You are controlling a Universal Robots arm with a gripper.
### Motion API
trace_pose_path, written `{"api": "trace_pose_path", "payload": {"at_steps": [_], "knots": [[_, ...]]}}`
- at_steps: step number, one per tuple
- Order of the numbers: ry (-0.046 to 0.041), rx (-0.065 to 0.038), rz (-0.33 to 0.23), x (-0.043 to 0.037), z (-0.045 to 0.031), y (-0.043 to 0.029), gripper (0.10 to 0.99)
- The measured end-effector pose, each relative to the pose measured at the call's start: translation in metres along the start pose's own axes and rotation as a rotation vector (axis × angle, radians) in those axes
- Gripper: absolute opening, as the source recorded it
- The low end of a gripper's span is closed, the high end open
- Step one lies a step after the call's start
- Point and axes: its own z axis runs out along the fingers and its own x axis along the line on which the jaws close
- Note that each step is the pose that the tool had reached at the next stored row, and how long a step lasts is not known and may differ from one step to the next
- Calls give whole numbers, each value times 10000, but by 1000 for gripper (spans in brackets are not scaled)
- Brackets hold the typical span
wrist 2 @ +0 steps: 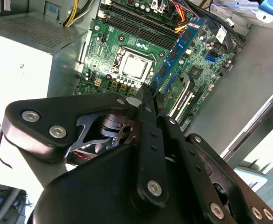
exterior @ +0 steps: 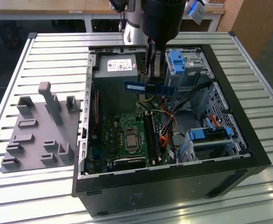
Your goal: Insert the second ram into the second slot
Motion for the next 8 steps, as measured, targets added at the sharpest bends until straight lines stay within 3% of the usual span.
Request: {"api": "trace_pose_path", "payload": {"at_steps": [8], "knots": [[-13, 7, 490, 0, 0, 0, 137]]}}
